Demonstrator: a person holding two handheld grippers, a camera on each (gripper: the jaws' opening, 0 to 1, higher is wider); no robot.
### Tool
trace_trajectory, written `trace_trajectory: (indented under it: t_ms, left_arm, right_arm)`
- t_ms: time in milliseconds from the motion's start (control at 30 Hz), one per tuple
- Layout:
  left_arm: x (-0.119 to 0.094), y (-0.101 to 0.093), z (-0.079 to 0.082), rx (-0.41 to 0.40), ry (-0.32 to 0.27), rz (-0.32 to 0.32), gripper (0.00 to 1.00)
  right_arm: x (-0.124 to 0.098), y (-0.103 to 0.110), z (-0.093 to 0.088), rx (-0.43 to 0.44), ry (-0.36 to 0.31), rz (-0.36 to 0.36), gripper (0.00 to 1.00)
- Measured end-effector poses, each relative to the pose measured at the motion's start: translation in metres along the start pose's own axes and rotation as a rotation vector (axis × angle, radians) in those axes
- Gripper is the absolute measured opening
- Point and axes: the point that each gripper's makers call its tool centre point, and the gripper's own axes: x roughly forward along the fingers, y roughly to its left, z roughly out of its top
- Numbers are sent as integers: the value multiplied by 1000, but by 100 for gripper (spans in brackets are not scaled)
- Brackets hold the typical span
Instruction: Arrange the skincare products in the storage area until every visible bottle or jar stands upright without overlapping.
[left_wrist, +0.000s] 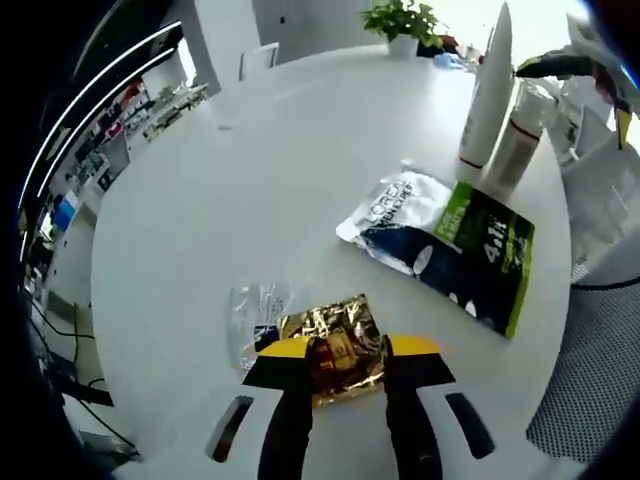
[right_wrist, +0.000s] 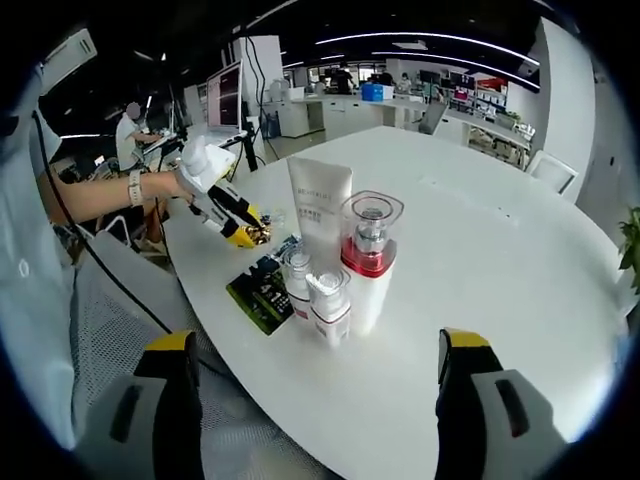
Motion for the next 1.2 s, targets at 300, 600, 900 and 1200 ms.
trace_trajectory:
  t_ms: [300,600,900,1200]
  left_arm:
    - [-4,19,-10,-121,24,91,49]
    - [-2,16,-15,-215,-12,54,44]
    - [0,7,-8,-134,-10,23,38]
    - [4,-3,2,45,13,-40,38]
  right_arm:
    - [0,-1,0,-1,-3,-2,99]
    - [1,1,0,-2,-6,7,99]
    - [1,1,1,-5,-7,8,99]
    - [1,-3,0,-7,-4,4,99]
